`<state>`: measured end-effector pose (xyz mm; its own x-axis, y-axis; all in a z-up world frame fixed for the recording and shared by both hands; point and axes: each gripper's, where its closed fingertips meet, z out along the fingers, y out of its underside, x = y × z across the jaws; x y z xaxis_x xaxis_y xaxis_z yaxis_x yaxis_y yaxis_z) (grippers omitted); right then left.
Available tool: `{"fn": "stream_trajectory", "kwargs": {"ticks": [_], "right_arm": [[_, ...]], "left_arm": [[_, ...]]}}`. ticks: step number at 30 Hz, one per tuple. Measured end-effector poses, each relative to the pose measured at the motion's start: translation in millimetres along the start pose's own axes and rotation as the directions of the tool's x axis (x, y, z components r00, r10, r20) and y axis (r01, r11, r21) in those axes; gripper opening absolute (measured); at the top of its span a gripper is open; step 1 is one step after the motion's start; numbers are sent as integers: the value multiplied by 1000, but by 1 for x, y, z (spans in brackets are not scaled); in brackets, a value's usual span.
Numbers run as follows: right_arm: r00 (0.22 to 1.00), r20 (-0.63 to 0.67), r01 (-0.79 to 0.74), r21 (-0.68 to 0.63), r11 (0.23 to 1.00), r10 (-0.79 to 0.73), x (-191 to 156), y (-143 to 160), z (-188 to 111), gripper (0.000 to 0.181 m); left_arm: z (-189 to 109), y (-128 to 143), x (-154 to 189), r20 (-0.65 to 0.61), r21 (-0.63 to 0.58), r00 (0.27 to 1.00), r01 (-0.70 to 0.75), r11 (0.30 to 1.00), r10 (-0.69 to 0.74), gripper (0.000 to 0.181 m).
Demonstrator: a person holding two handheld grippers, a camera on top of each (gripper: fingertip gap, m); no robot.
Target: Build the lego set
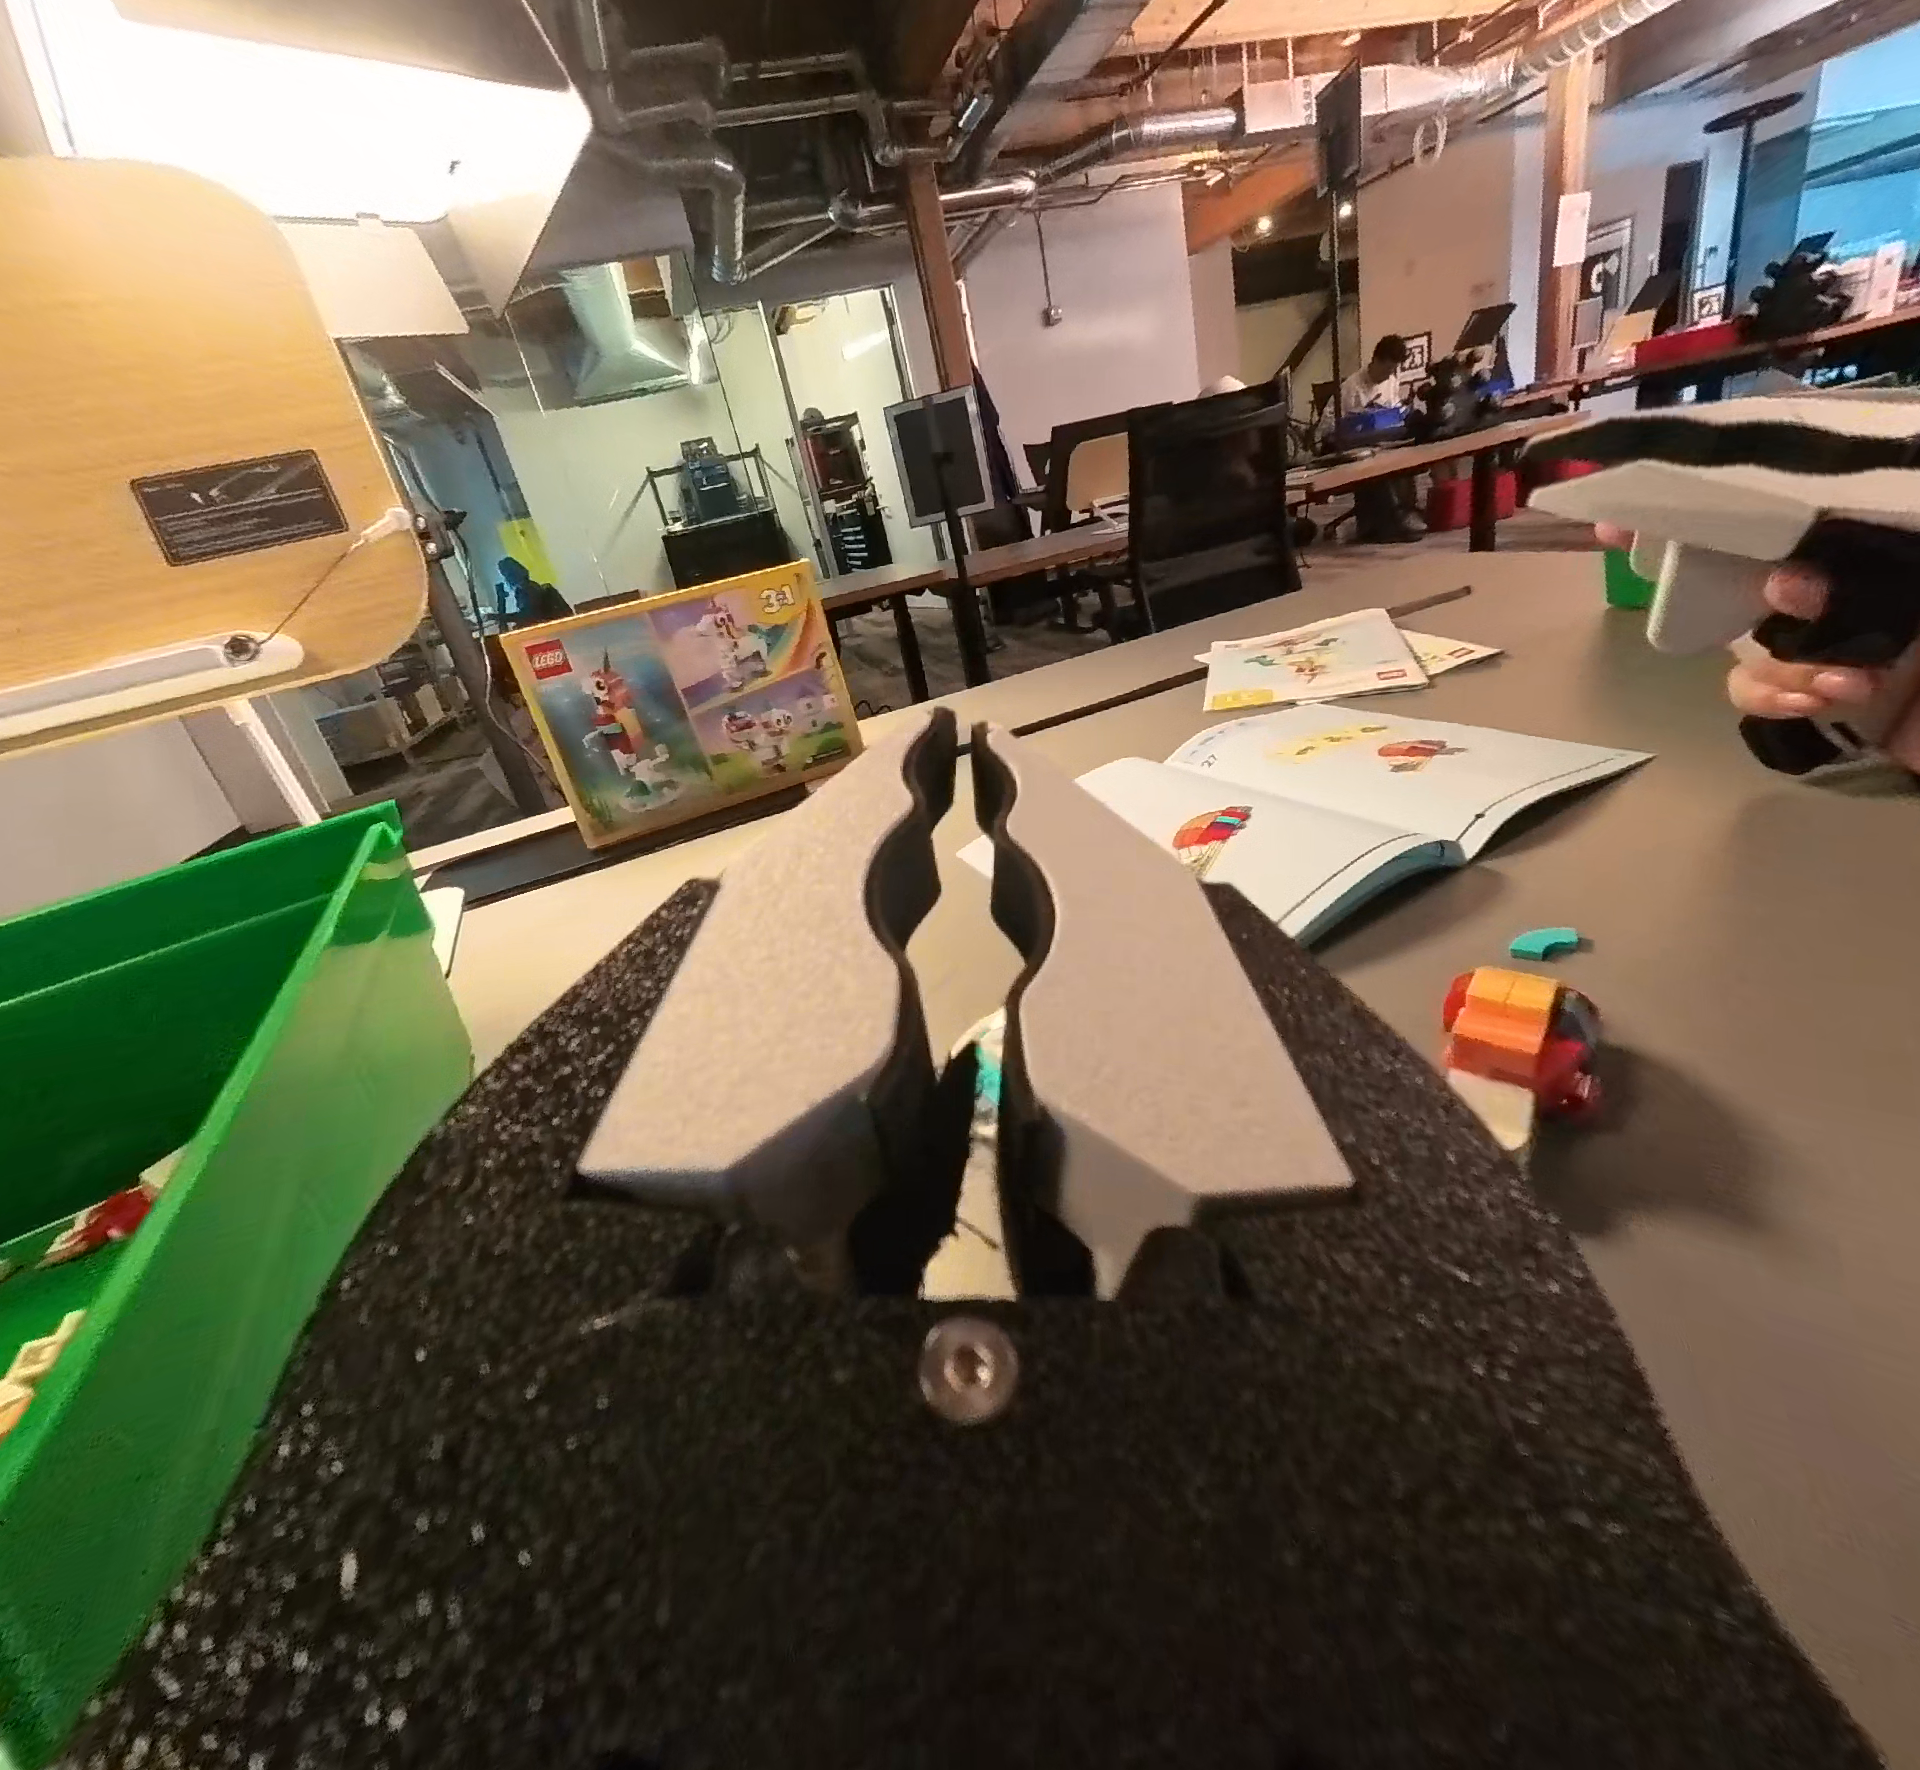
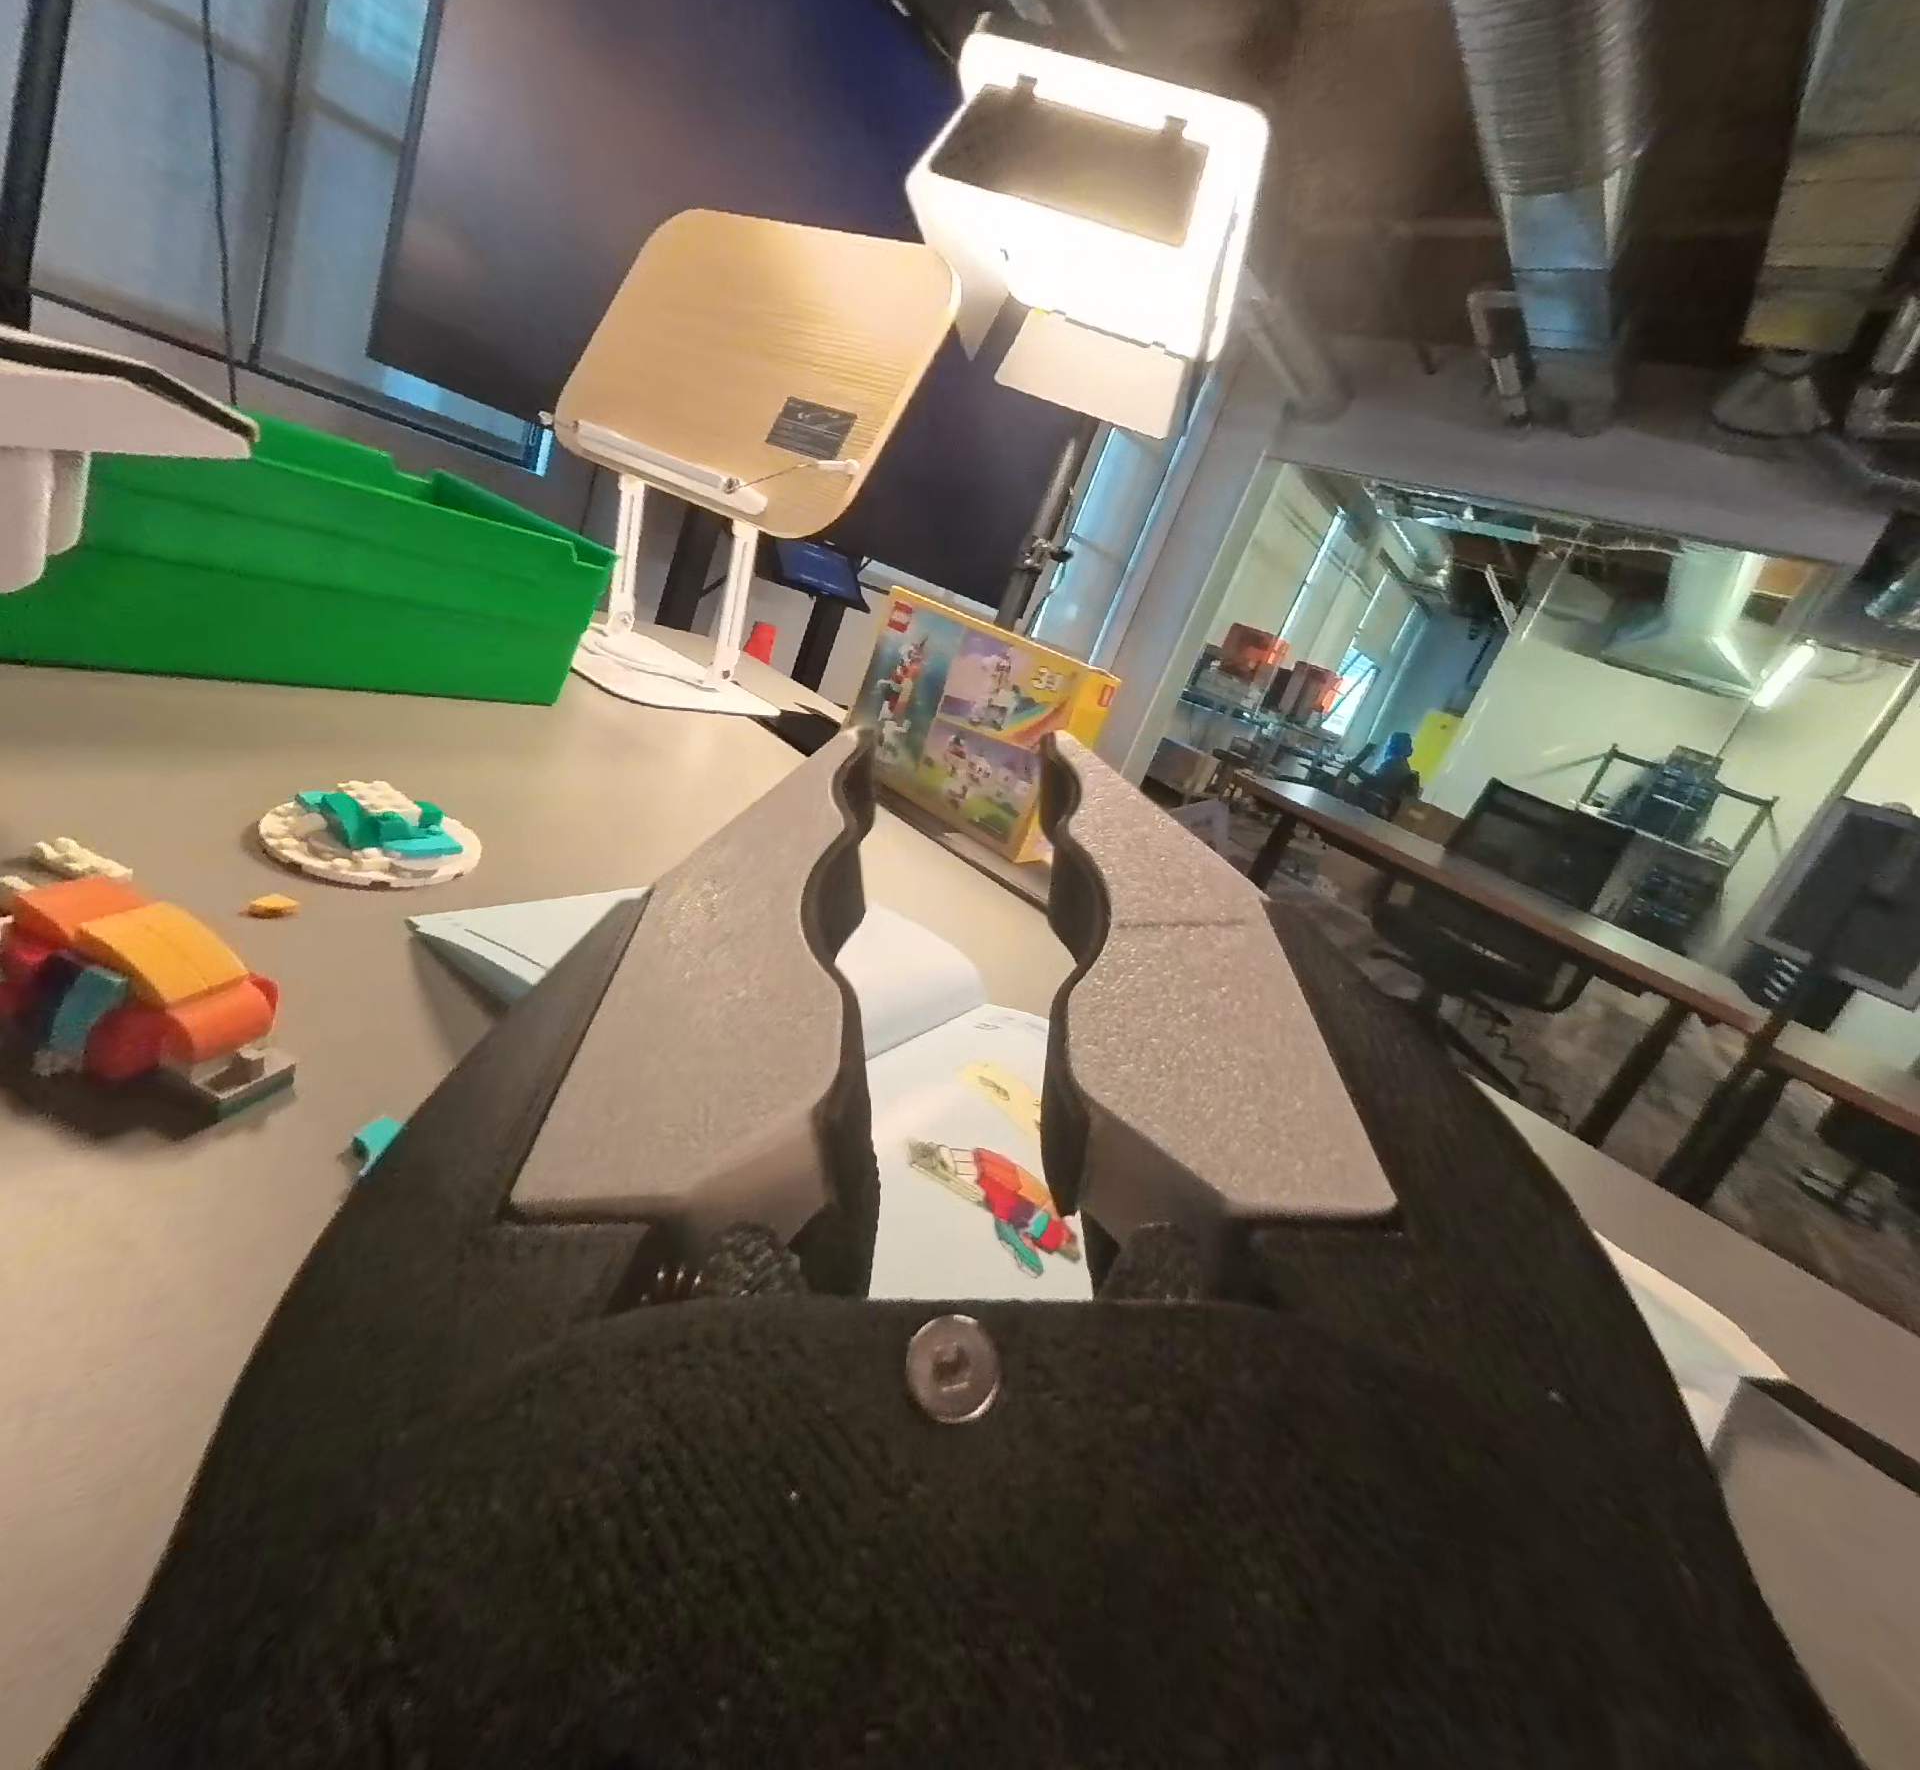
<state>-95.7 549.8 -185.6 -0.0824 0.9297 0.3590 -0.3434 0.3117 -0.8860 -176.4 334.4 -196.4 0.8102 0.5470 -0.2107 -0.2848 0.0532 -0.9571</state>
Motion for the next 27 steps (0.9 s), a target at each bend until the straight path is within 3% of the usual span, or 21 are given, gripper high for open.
{"fn": "stream_trajectory", "kwargs": {"ticks": [3, 6, 9, 13, 17, 27], "right_arm": [[999, 27, 21, -11, 1000, -21, -7, 1, 1, 29], [998, 56, 38, -26, 999, -36, -13, 4, 2, 29], [995, 59, 78, -44, 996, -75, -16, 7, 5, 28], [992, 54, 117, -69, 991, -114, -18, 12, 8, 27], [991, 39, 128, -89, 988, -125, -15, 16, 11, 26], [993, 39, 117, -102, 988, -114, -14, 19, 12, 26]], "left_arm": [[-3, 3, 3, -39, -43, 999, 6, 999, -7, 1], [-7, 22, 20, -192, -218, 977, 53, 974, -96, 14], [-21, 42, 48, -378, -404, 893, 79, 911, -245, 18], [-35, 62, 72, -474, -559, 820, 1, 829, -320, 18], [-39, 80, 86, -518, -608, 803, -106, 787, -293, 18], [-42, 89, 92, -540, -648, 782, -149, 747, -312, 12]]}}
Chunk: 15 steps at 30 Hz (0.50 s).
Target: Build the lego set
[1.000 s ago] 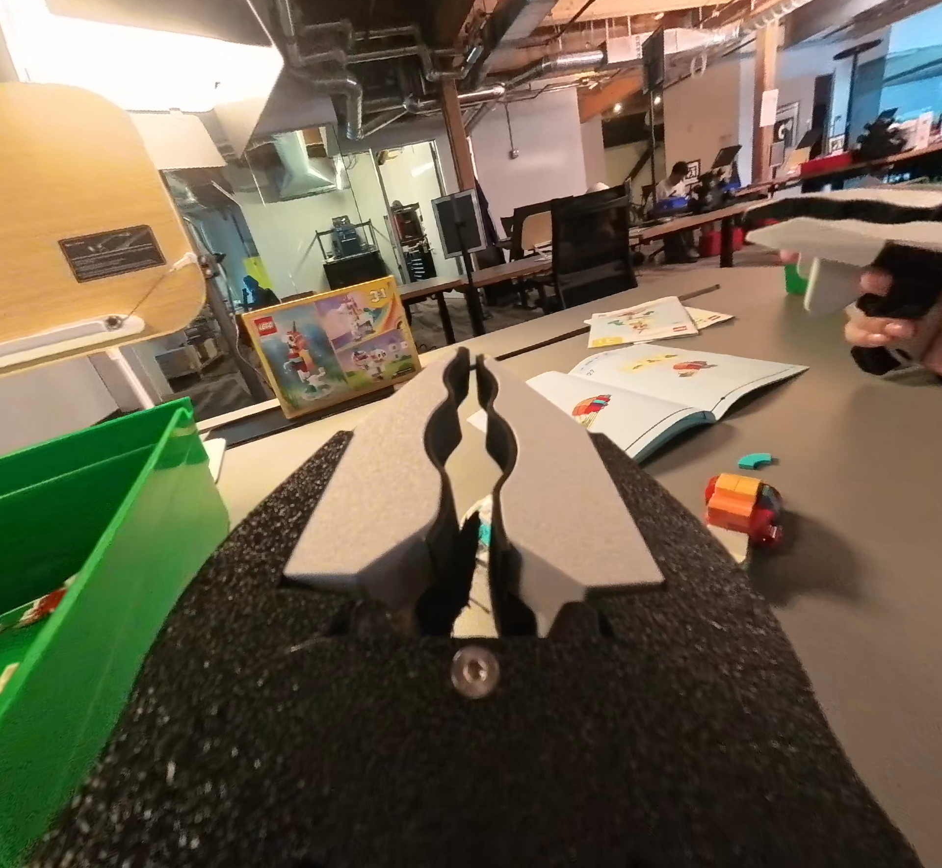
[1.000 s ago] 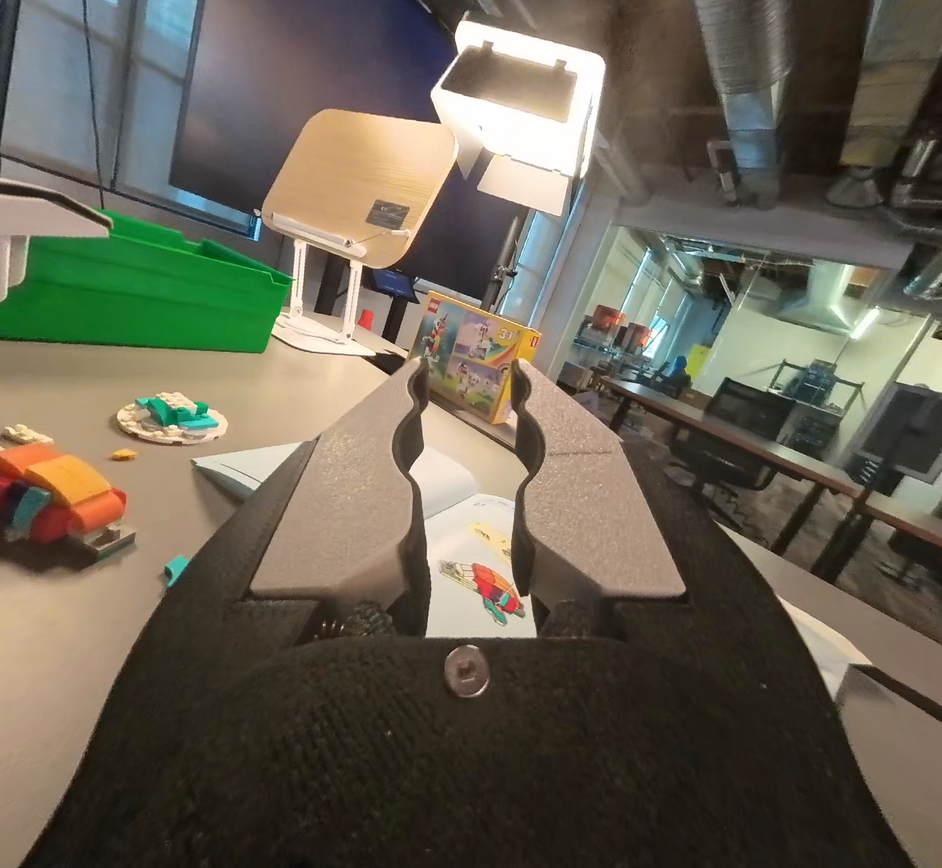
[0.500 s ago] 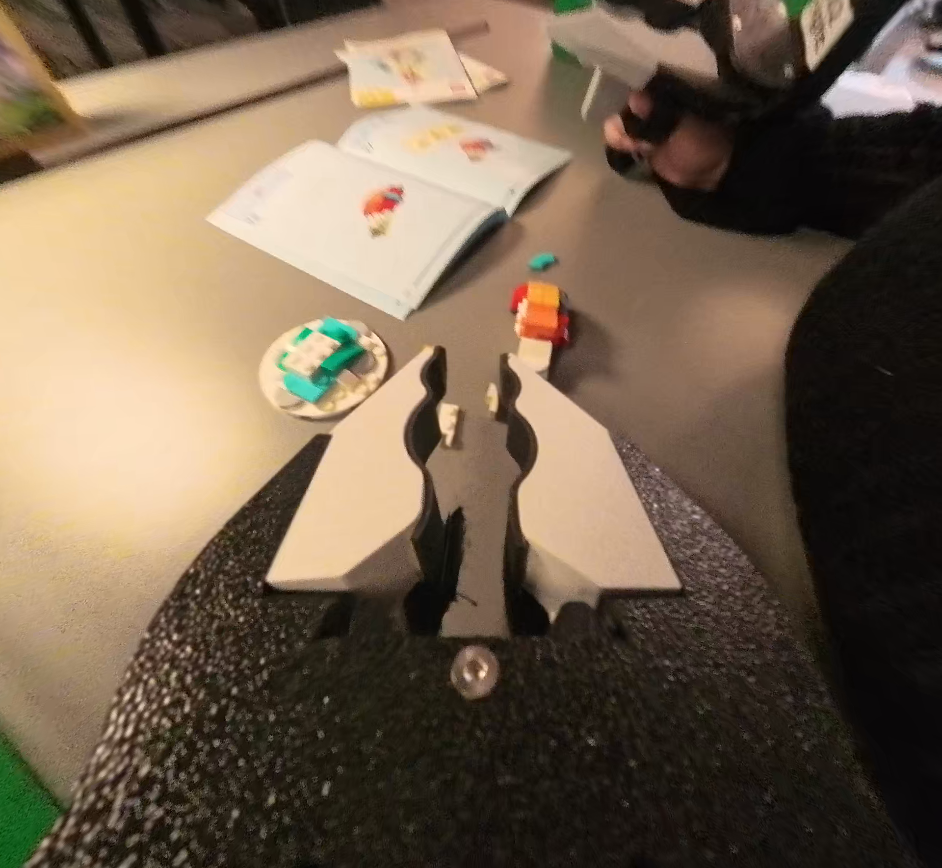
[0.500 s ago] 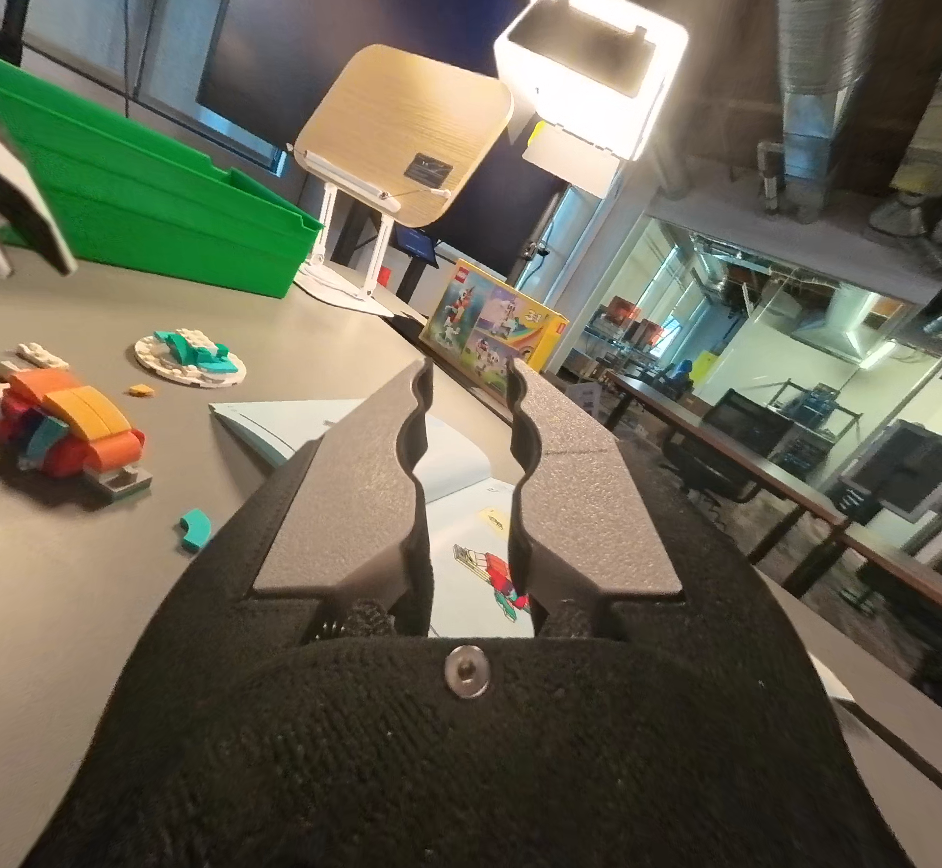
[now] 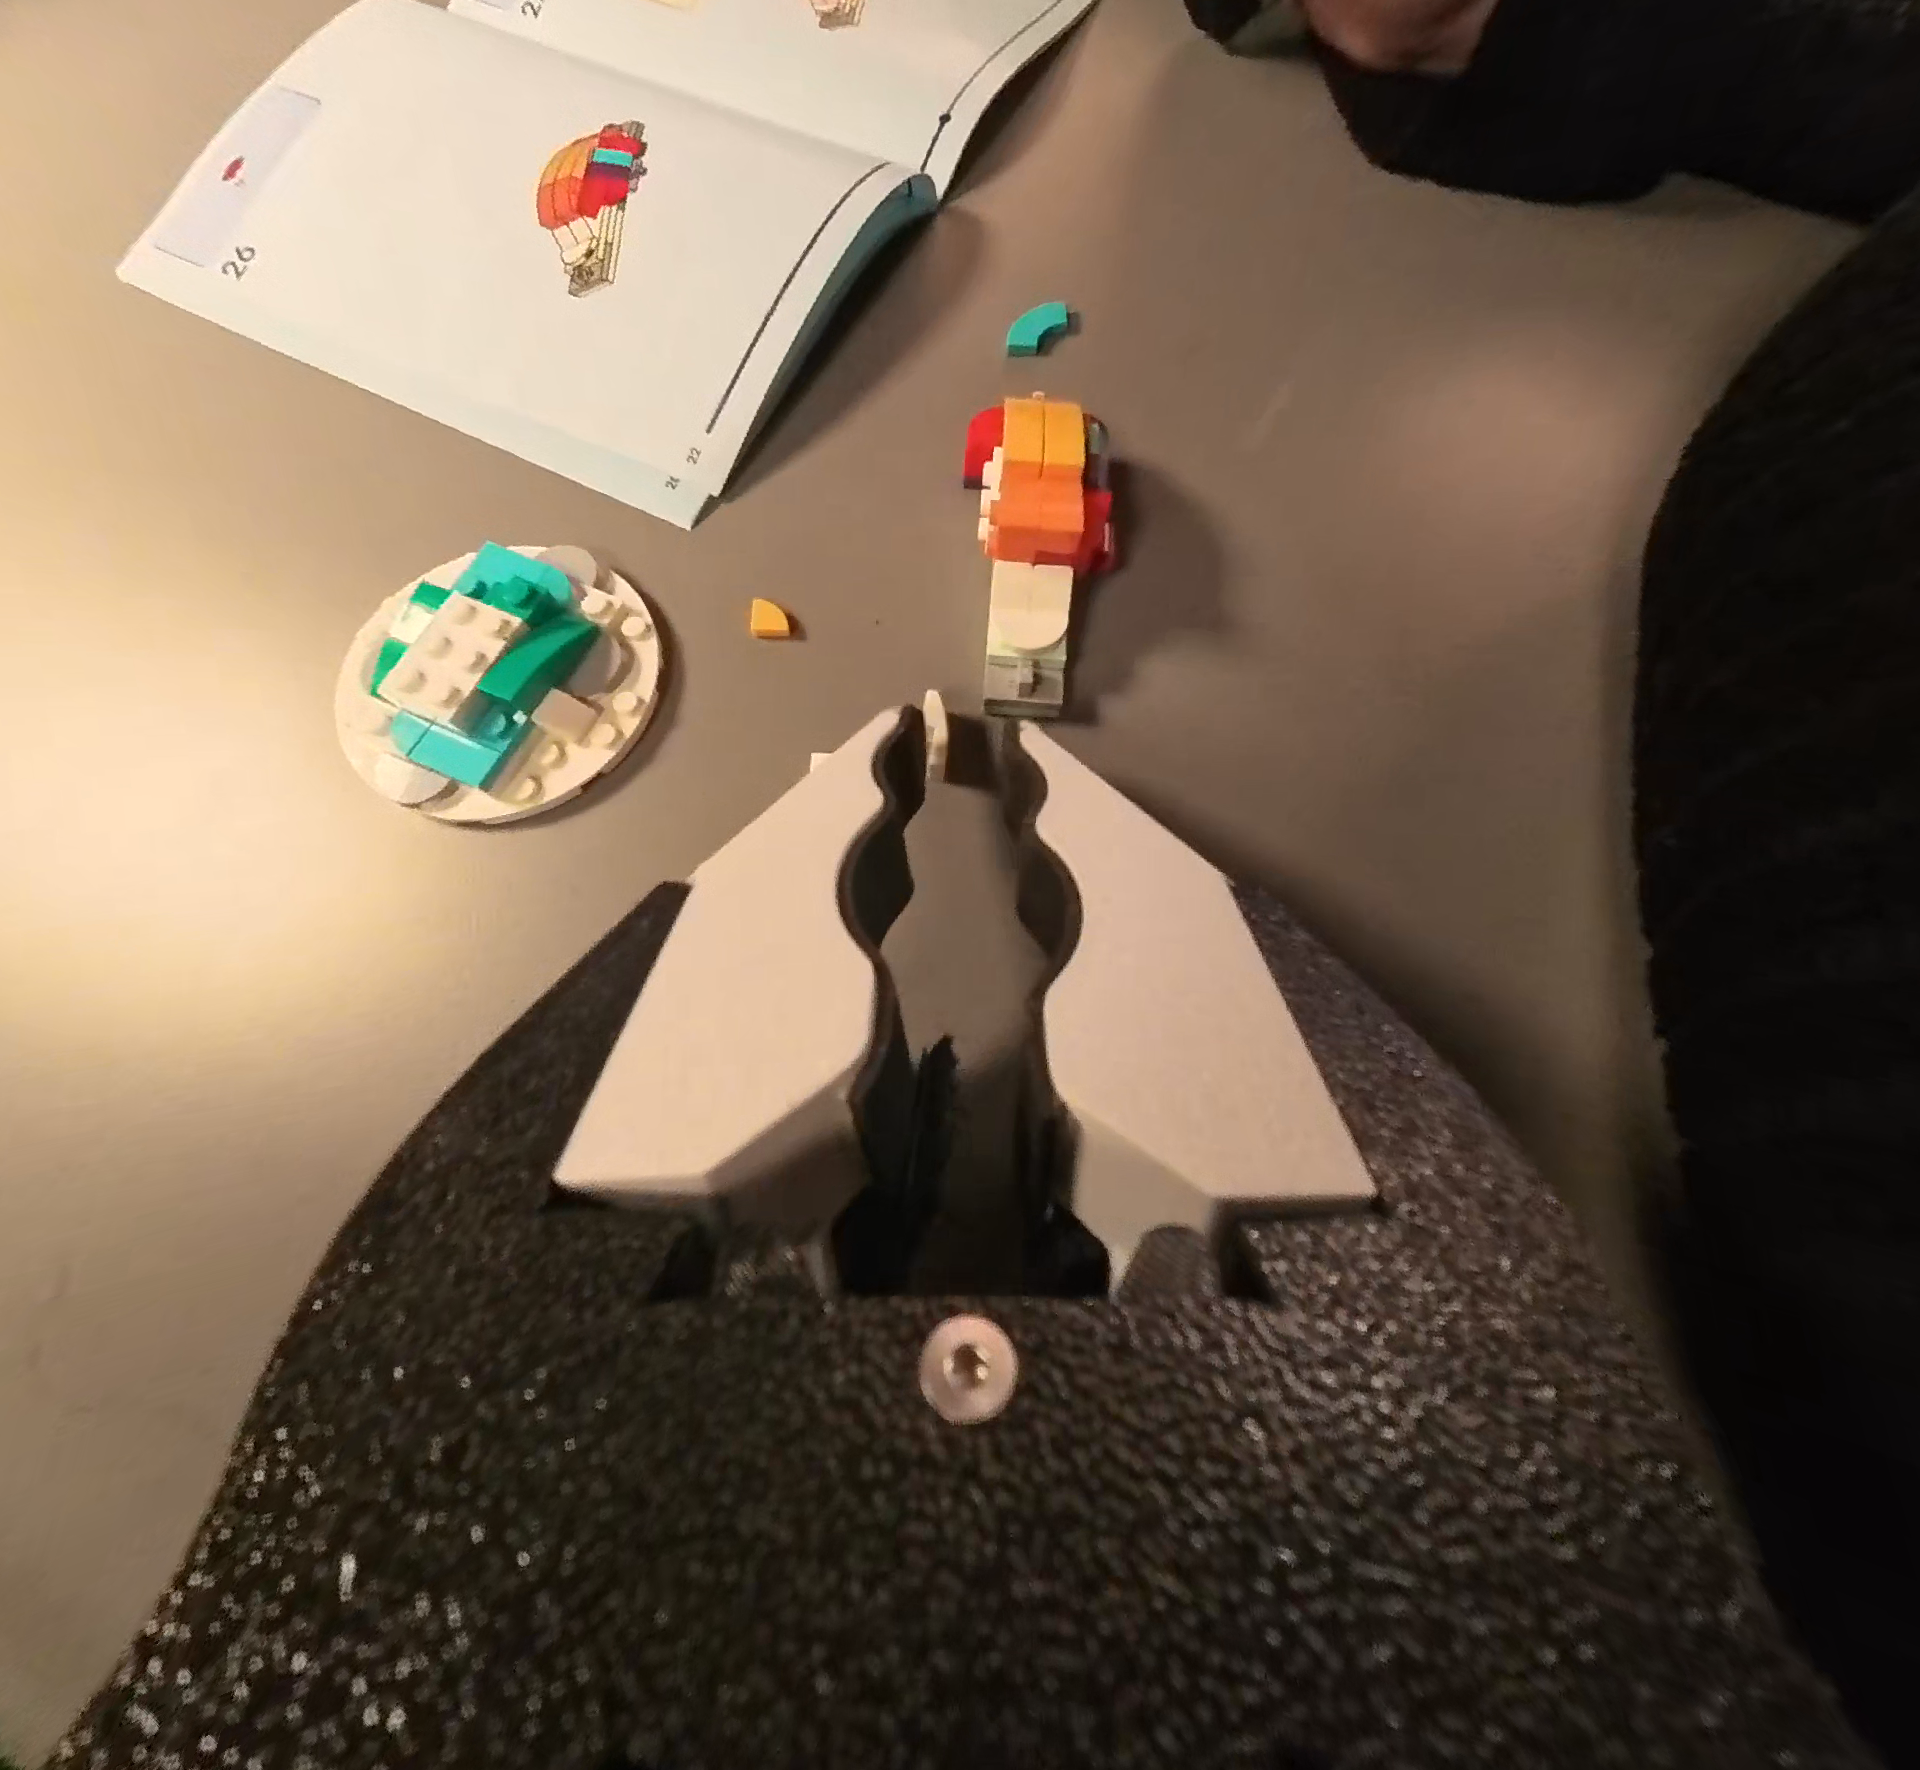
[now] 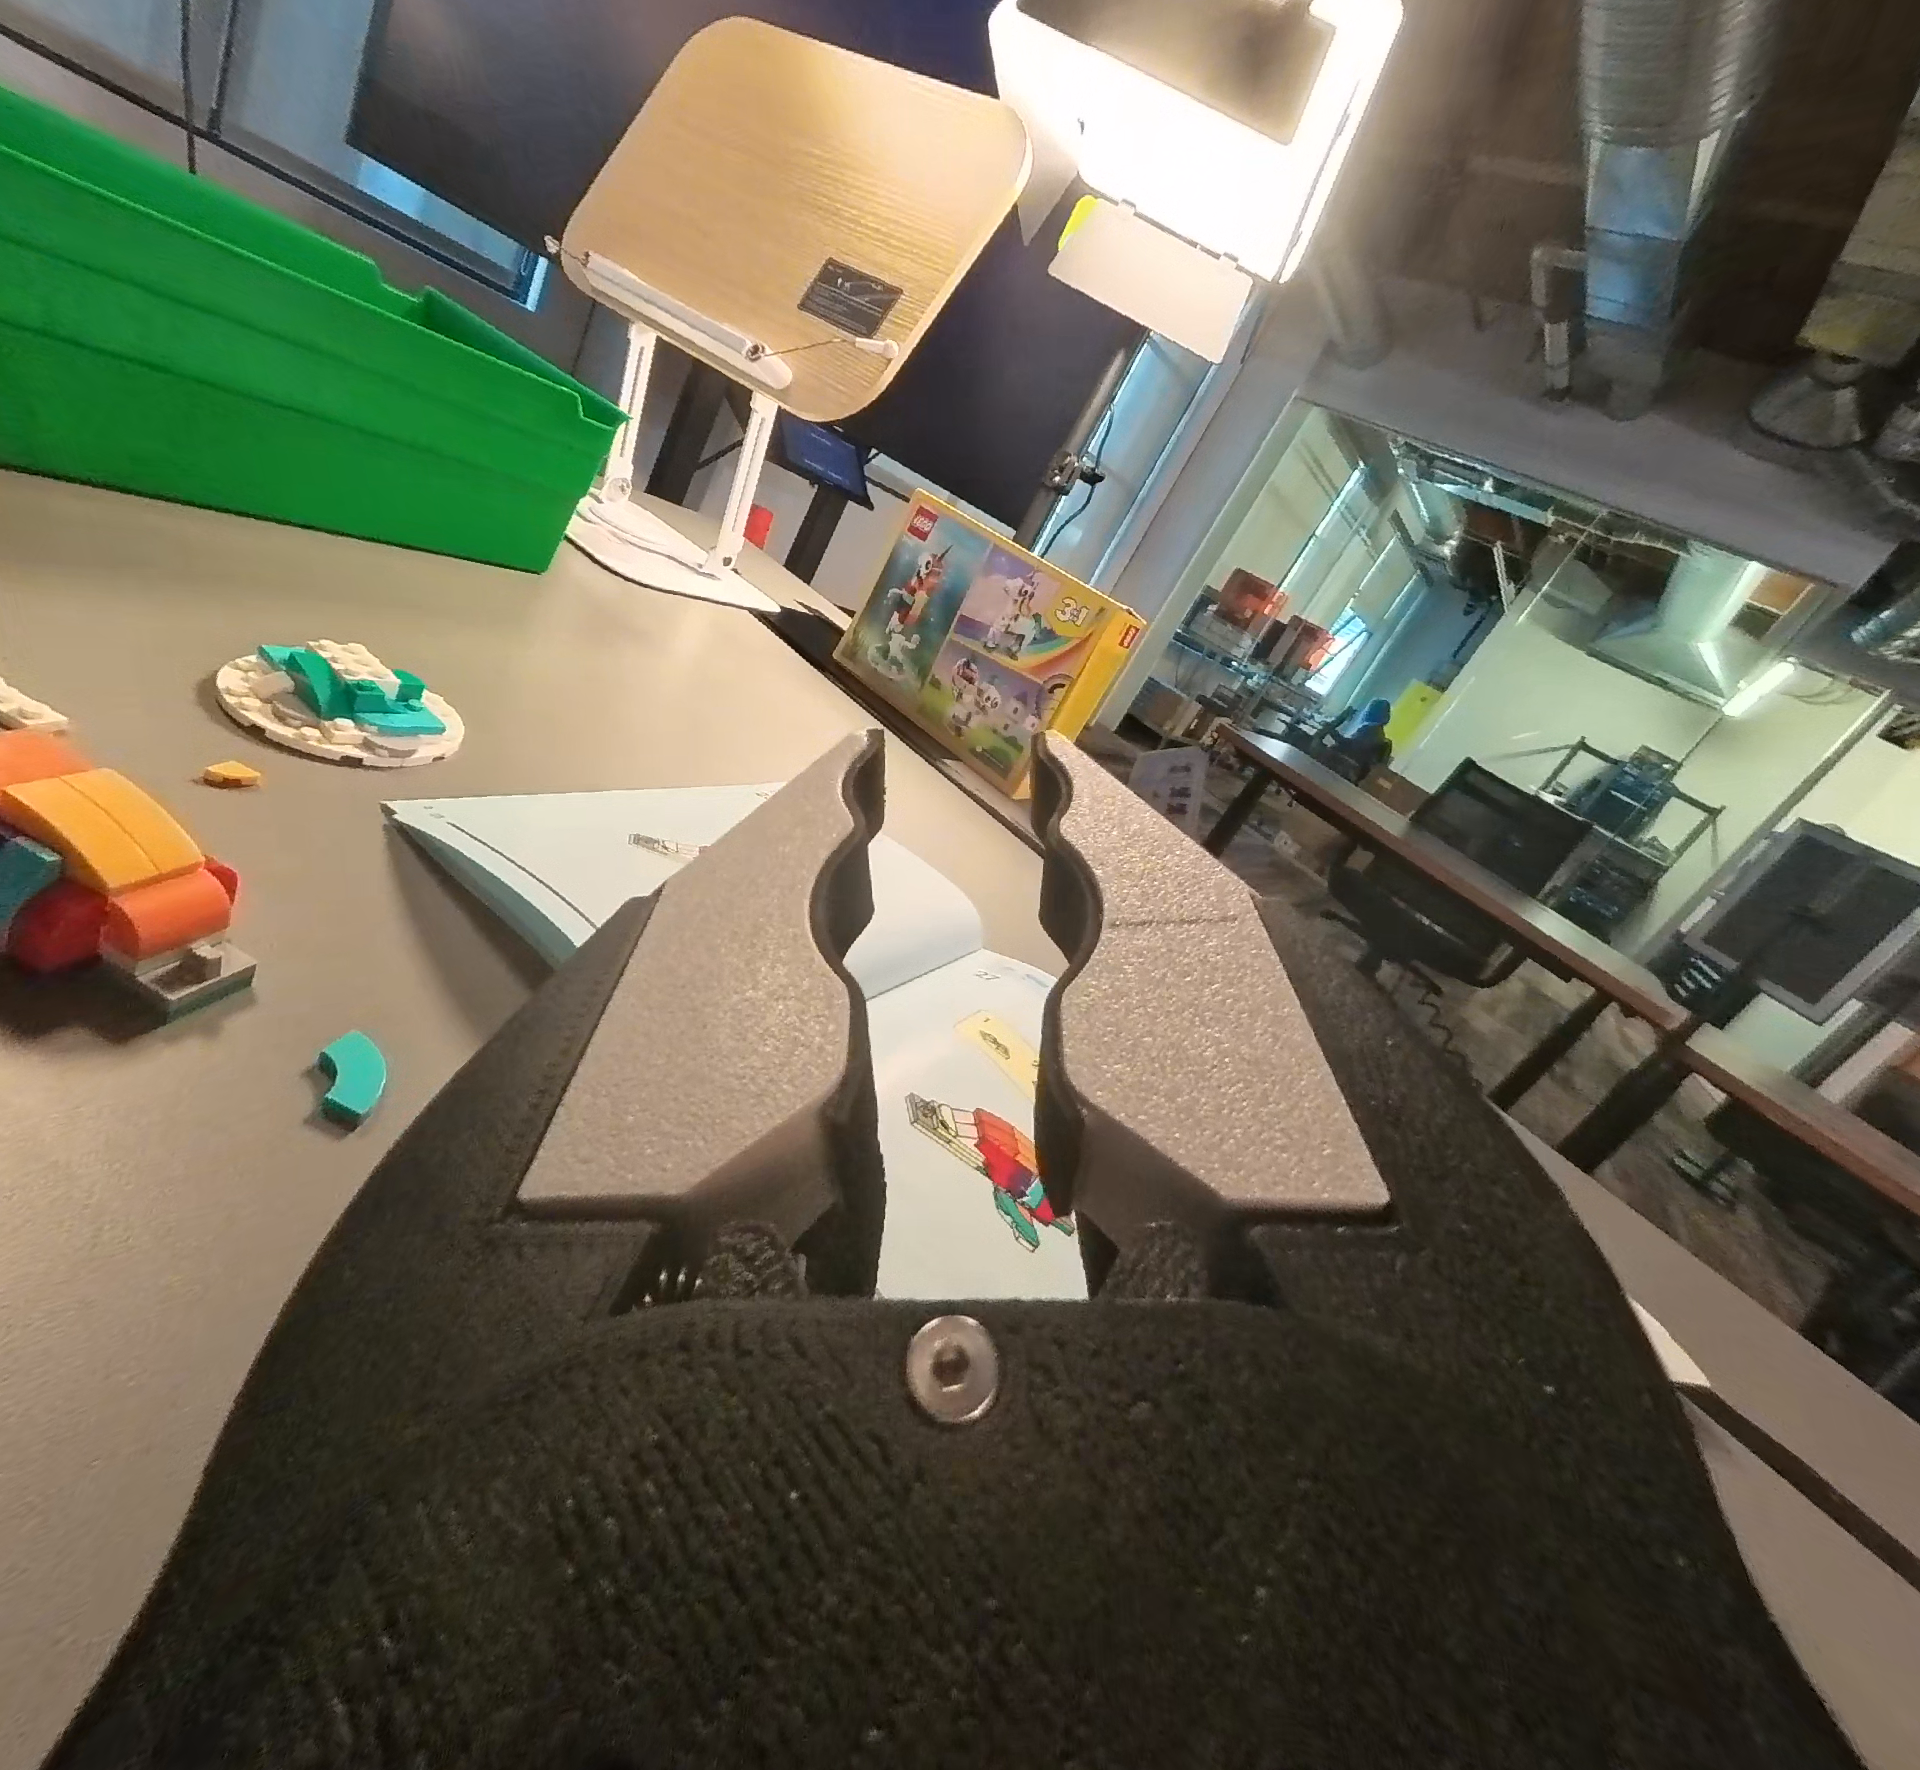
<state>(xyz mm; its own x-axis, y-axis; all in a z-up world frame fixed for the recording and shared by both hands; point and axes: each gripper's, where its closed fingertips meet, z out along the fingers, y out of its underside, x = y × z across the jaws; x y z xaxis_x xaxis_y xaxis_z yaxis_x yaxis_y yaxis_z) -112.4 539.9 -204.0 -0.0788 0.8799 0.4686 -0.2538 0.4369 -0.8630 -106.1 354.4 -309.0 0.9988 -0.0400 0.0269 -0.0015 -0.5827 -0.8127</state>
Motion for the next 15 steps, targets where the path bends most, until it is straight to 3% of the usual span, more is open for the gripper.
{"fn": "stream_trajectory", "kwargs": {"ticks": [8, 12, 15], "right_arm": [[1000, 17, -18, 2, 1000, 18, -2, 0, 0, 26], [1000, 23, 4, -7, 1000, -4, -4, 1, 0, 26], [993, 120, 3, -45, 999, 3, -24, -1, 2, 25]], "left_arm": [[4, 10, 0, 18, -82, 1000, -10, 997, 12, 11], [4, 9, -3, 39, -78, 999, -26, 997, 29, 1], [-3, -7, -15, 164, -9, 974, -155, 988, 154, 1]]}}
